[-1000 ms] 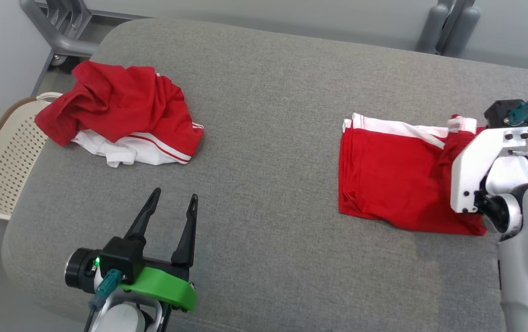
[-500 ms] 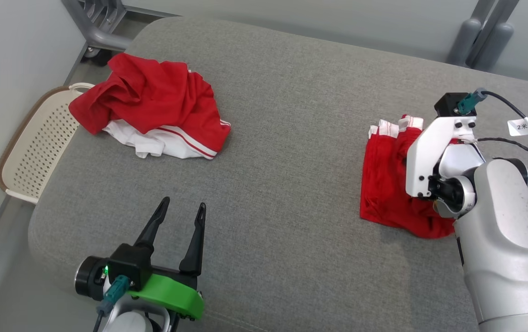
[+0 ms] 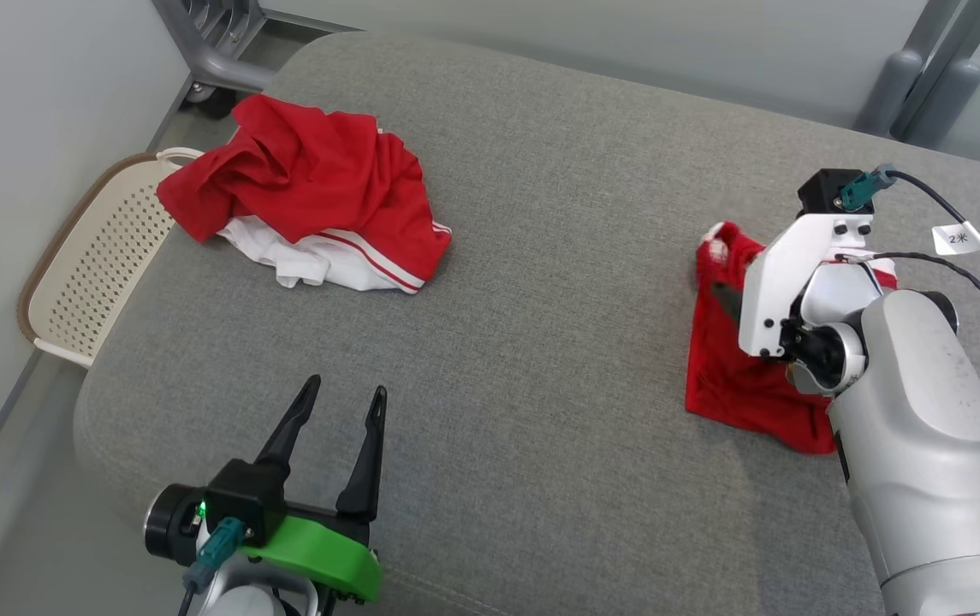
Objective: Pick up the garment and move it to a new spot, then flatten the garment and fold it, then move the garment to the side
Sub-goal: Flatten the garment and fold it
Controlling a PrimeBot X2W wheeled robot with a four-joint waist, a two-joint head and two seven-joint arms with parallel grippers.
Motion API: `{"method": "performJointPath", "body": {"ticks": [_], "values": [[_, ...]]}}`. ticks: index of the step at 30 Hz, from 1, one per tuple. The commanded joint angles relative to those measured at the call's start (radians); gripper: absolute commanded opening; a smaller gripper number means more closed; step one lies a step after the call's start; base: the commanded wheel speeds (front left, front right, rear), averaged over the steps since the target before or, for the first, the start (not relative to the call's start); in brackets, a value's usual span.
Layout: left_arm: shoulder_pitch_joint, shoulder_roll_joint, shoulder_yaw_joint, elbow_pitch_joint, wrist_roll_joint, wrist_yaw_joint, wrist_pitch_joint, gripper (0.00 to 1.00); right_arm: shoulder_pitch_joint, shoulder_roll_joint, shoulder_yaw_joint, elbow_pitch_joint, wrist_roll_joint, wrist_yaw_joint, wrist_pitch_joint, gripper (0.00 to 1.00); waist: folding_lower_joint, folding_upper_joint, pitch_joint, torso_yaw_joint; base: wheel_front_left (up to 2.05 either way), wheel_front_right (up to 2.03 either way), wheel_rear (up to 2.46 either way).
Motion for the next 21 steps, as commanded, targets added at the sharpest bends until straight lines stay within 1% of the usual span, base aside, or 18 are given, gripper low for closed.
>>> {"method": "performJointPath", "body": {"ticks": [1,6,12,16,21], "values": [[0.014,0.007,0.004,0.002,-0.006,0.007,-0.005,1.00,-0.006,-0.002,0.004,0.001,0.017,-0.001,-0.019,1.00,0.0000,0.0000,-0.007,-0.006,0.00,0.00,0.00],[0.023,0.016,0.007,0.001,-0.008,0.010,-0.006,1.00,-0.003,-0.003,-0.012,-0.037,0.031,-0.001,-0.079,1.00,0.0000,0.0000,-0.026,-0.021,0.00,0.00,0.00],[0.033,0.023,0.002,-0.013,-0.008,0.014,0.000,1.00,0.063,-0.003,-0.064,-0.126,-0.041,-0.001,-0.123,1.00,0.0000,0.0000,-0.047,-0.045,0.00,0.00,0.00],[0.036,0.026,-0.002,-0.024,-0.010,0.018,0.005,1.00,0.131,-0.008,-0.089,-0.201,-0.080,-0.001,-0.123,1.00,0.0000,0.0000,-0.050,-0.055,0.00,0.00,0.00],[0.034,0.026,-0.006,-0.028,-0.016,0.020,0.006,1.00,0.234,-0.007,-0.076,-0.317,-0.068,-0.001,-0.096,1.00,0.0000,0.0000,-0.047,-0.060,0.00,0.00,0.00]]}}
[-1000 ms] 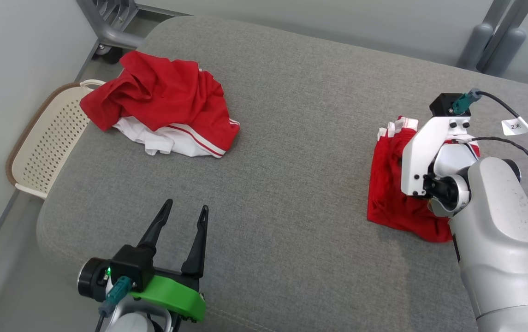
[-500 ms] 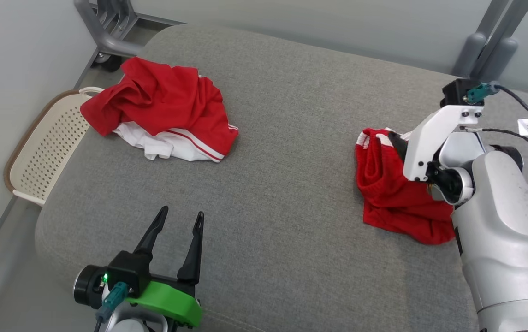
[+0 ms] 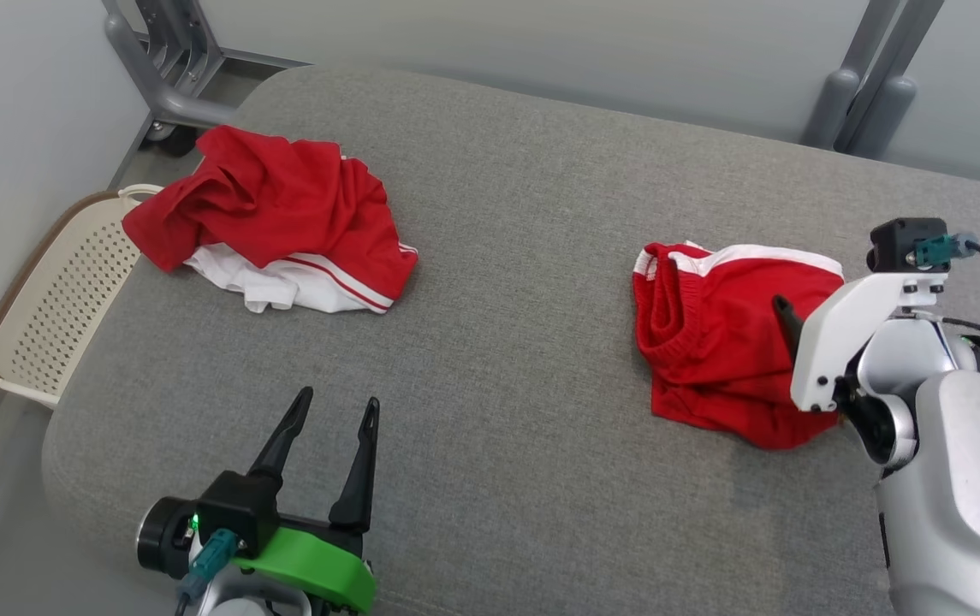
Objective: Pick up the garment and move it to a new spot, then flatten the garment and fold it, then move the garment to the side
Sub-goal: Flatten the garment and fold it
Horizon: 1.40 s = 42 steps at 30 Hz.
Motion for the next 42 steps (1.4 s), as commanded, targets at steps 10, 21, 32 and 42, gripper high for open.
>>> {"method": "performJointPath", "body": {"ticks": [10,21,32,42], "values": [[0.003,0.010,0.004,-0.002,-0.017,0.008,-0.004,1.00,0.227,-0.013,0.109,-0.258,0.034,-0.001,0.085,1.00,0.0000,0.0000,0.004,-0.005,0.00,0.00,0.00],[-0.006,0.013,-0.005,-0.005,-0.027,0.014,-0.002,1.00,0.285,-0.027,0.133,-0.294,-0.045,-0.001,0.078,1.00,0.0000,0.0000,0.010,-0.002,0.00,0.00,0.00],[-0.003,0.014,-0.011,-0.005,-0.037,0.017,-0.004,1.00,0.293,-0.051,0.136,-0.257,-0.114,-0.001,0.056,1.00,0.0000,0.0000,0.015,0.011,0.00,0.00,0.00],[-0.011,0.015,-0.013,-0.006,-0.042,0.023,-0.007,1.00,0.285,-0.068,0.143,-0.215,-0.146,-0.001,0.029,0.00,0.0000,0.0000,0.027,0.010,0.00,0.00,0.00]]}}
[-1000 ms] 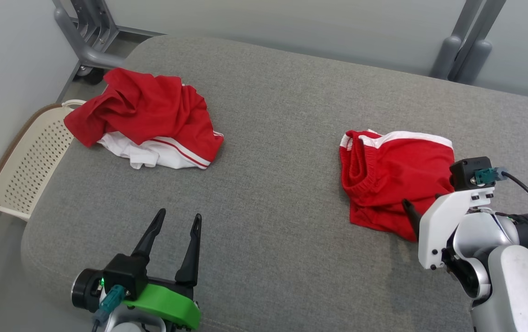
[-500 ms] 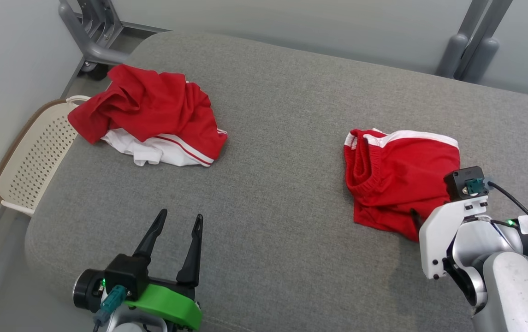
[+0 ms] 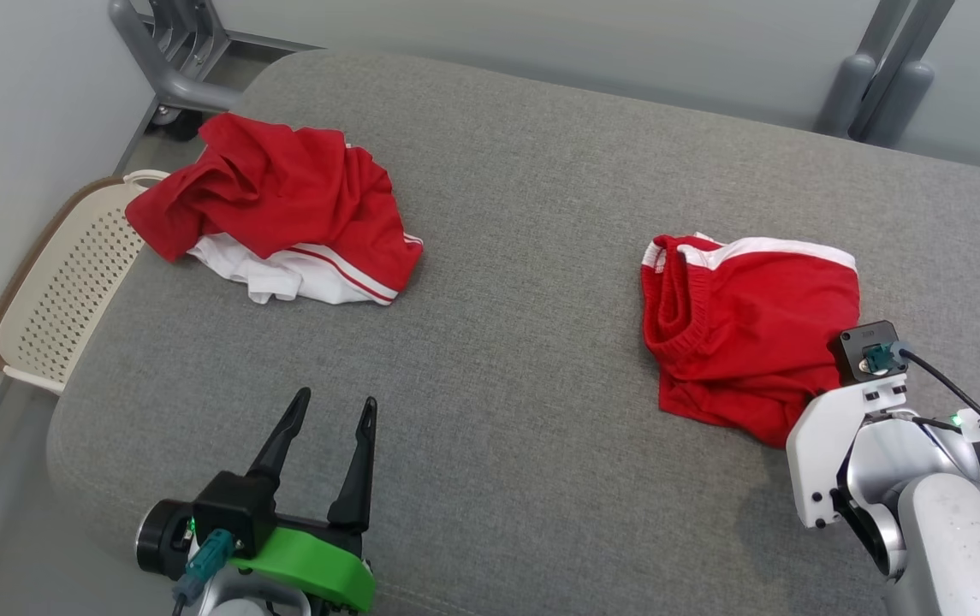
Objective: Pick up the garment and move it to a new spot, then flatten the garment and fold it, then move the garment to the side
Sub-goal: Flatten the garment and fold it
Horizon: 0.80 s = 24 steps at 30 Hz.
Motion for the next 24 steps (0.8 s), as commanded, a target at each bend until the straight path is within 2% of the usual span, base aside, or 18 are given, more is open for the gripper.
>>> {"method": "performJointPath", "body": {"ticks": [1,7,17,23,24], "values": [[-0.010,0.006,-0.001,-0.004,-0.008,0.006,-0.004,1.00,0.002,-0.008,0.001,0.004,-0.006,-0.001,-0.008,0.00,0.0000,0.0000,0.001,-0.001,0.00,0.00,0.00],[-0.007,0.008,-0.004,-0.001,-0.011,0.007,-0.004,1.00,0.032,-0.030,0.010,-0.016,0.010,-0.001,-0.017,0.00,0.0000,0.0000,-0.006,-0.002,0.00,0.00,0.00],[0.000,0.018,-0.001,-0.005,-0.017,0.016,-0.005,1.00,0.131,-0.118,0.049,-0.077,0.055,-0.001,-0.010,0.00,0.0000,0.0000,-0.020,-0.018,0.00,0.00,0.00],[0.001,0.024,-0.002,-0.009,-0.019,0.018,-0.004,1.00,0.160,-0.124,0.068,-0.057,0.077,-0.001,-0.023,0.00,0.0000,0.0000,-0.020,-0.033,0.00,0.00,0.00],[0.001,0.025,-0.003,-0.009,-0.020,0.018,-0.003,1.00,0.159,-0.122,0.070,-0.052,0.077,-0.001,-0.028,0.14,0.0000,0.0000,-0.021,-0.035,0.00,0.00,0.00]]}}
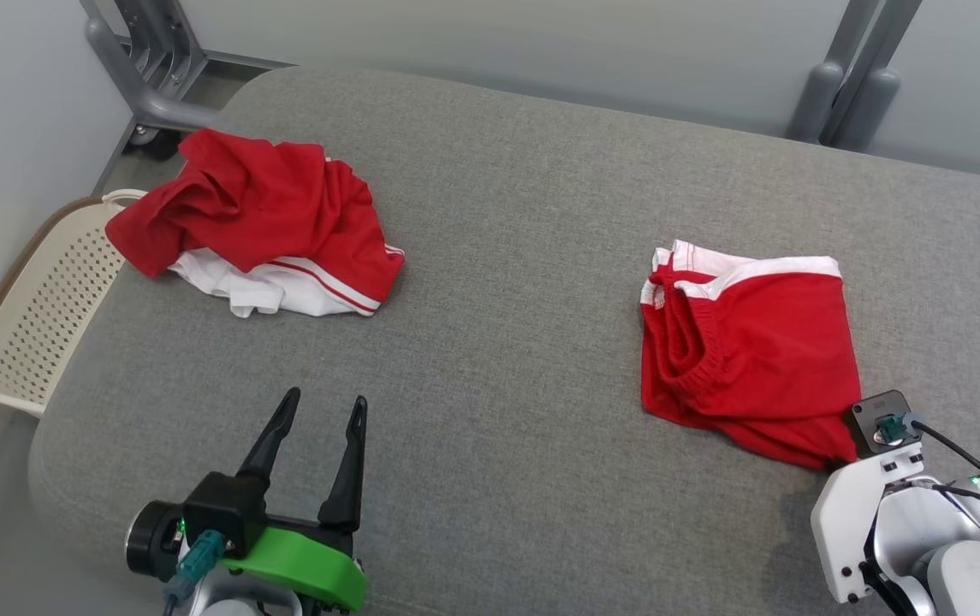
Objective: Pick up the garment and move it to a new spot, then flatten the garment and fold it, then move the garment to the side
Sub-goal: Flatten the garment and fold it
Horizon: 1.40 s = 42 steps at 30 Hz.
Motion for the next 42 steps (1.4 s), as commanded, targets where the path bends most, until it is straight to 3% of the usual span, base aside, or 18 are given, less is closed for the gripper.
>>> {"method": "performJointPath", "body": {"ticks": [1,2,8,14,25,34,42], "values": [[0.000,0.006,0.000,-0.003,-0.003,0.004,0.000,1.00,0.009,0.001,0.001,0.010,0.008,-0.001,-0.009,0.67,0.0000,0.0000,-0.001,-0.004,0.00,0.00,0.00],[-0.001,0.007,0.000,-0.003,-0.004,0.004,0.001,1.00,0.008,0.008,-0.007,0.015,0.010,-0.001,-0.011,1.00,0.0000,0.0000,-0.002,-0.005,0.00,0.00,0.00],[0.001,0.014,-0.005,-0.004,-0.004,0.005,0.004,1.00,0.016,0.020,-0.029,0.020,0.002,-0.001,-0.017,1.00,0.0000,0.0000,-0.015,-0.003,0.00,0.00,0.00],[0.028,0.028,0.002,-0.010,-0.006,0.021,0.003,1.00,0.046,0.076,-0.099,-0.037,0.038,-0.001,-0.074,1.00,0.0000,0.0000,-0.046,-0.007,0.00,0.00,0.00],[0.065,0.054,0.054,-0.023,-0.041,0.047,-0.002,1.00,0.086,0.173,-0.201,-0.057,0.101,-0.001,-0.370,1.00,0.0000,0.0000,-0.109,-0.058,0.00,0.00,0.00],[0.093,0.061,0.072,-0.044,-0.037,0.064,-0.006,1.00,0.069,0.185,-0.236,0.024,0.110,-0.001,-0.628,1.00,0.0000,0.0000,-0.141,-0.102,0.00,0.00,0.00],[0.115,0.060,0.085,-0.054,-0.038,0.065,-0.008,1.00,0.102,0.184,-0.207,0.088,0.152,-0.001,-0.758,1.00,0.0000,0.0000,-0.143,-0.133,0.00,0.00,0.00]]}}
